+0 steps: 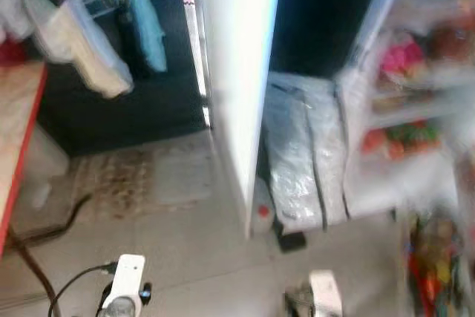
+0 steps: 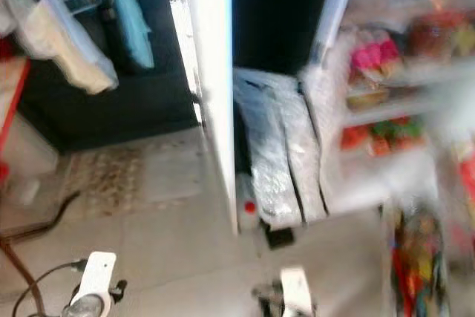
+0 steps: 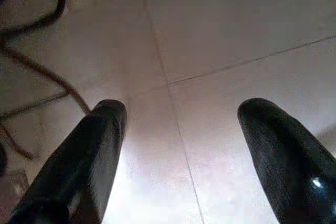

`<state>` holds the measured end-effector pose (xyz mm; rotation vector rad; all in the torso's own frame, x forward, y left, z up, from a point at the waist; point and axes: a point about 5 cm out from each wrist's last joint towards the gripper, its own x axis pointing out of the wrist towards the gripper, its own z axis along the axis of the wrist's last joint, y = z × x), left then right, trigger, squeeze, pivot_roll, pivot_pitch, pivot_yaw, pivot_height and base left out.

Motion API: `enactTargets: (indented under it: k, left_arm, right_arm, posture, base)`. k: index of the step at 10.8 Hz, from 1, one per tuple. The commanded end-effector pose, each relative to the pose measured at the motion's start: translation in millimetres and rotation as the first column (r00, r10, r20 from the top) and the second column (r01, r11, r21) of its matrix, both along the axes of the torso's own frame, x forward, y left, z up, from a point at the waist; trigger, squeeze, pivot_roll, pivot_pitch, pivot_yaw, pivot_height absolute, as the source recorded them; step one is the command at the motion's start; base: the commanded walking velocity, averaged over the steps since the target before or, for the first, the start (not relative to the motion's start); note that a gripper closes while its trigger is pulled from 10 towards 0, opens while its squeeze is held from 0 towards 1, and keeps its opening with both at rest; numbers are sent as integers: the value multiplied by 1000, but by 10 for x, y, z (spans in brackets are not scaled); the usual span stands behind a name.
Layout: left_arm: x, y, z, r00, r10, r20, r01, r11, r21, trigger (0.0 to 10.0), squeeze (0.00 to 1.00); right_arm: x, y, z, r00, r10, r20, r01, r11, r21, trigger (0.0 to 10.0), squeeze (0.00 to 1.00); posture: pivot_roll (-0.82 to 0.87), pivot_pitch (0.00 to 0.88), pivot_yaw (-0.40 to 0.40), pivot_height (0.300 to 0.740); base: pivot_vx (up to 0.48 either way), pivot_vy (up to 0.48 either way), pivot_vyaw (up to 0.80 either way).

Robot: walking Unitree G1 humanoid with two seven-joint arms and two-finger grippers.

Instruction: Restocking fridge

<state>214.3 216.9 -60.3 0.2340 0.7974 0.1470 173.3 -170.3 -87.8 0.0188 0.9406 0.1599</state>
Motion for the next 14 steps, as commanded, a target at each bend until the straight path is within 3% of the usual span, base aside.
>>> enactTargets:
  k: [1,10,14]
  left_arm:
    - [-47,-66,-42,1000,-17,-19,17,1000,-12,10000,0]
    - [-95,-72,-72,998,-39,-39,38,999,-11,10000,0]
    - [-132,-51,-89,999,-11,-46,10,1000,-22,10000,0]
  right_arm:
    - [-154,-69,-64,999,-19,-50,18,1000,-17,10000,0]
    - [-164,-71,-71,998,-1,-66,-2,999,-36,10000,0]
    - [-164,-73,-73,997,-1,-71,-2,999,-38,10000,0]
  posture:
    - [-34,132,60,740]
    - [-36,112,61,740]
    - [-35,122,59,740]
  base:
    - [0,0,-788]
    - [0,0,-769]
    - [0,120,-191]
